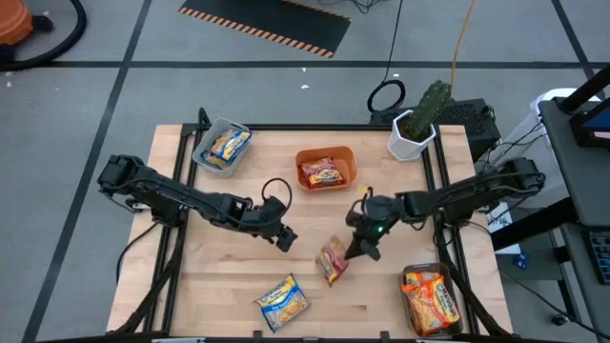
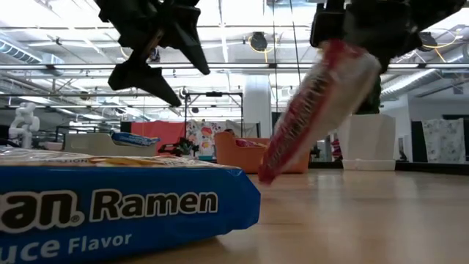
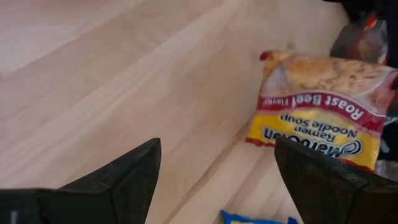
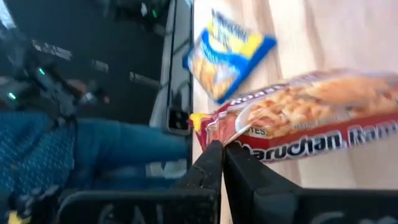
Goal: Sort Maruchan noodles
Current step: Put the red noodle pack into the orange bin
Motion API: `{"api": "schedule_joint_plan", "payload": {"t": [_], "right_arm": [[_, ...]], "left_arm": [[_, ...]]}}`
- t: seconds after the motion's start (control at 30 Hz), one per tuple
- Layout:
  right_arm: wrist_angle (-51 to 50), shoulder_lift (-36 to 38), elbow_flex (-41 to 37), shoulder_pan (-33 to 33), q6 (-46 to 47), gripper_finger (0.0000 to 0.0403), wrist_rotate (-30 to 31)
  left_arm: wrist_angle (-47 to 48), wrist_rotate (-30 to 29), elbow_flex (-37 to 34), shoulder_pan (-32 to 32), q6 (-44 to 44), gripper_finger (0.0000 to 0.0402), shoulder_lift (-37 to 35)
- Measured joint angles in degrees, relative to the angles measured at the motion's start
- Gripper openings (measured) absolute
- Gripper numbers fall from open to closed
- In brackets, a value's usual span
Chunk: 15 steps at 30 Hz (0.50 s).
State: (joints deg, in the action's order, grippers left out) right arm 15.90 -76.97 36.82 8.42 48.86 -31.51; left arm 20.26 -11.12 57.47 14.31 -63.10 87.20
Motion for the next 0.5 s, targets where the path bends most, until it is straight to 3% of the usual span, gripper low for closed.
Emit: {"api": "schedule_joint_plan", "payload": {"t": [0.23, 0.5], "right_arm": [[0.13, 6.73, 0.00, -4.42, 1.46, 0.0000, 1.92], [0.01, 13.36, 0.00, -8.47, 2.68, 0.0000, 8.83]], "left_arm": [[-4.22, 2.01, 0.00, -2.91, -3.46, 0.0317, -0.37], [-14.67, 3.09, 0.00, -7.14, -9.30, 0.0317, -1.48]]}}
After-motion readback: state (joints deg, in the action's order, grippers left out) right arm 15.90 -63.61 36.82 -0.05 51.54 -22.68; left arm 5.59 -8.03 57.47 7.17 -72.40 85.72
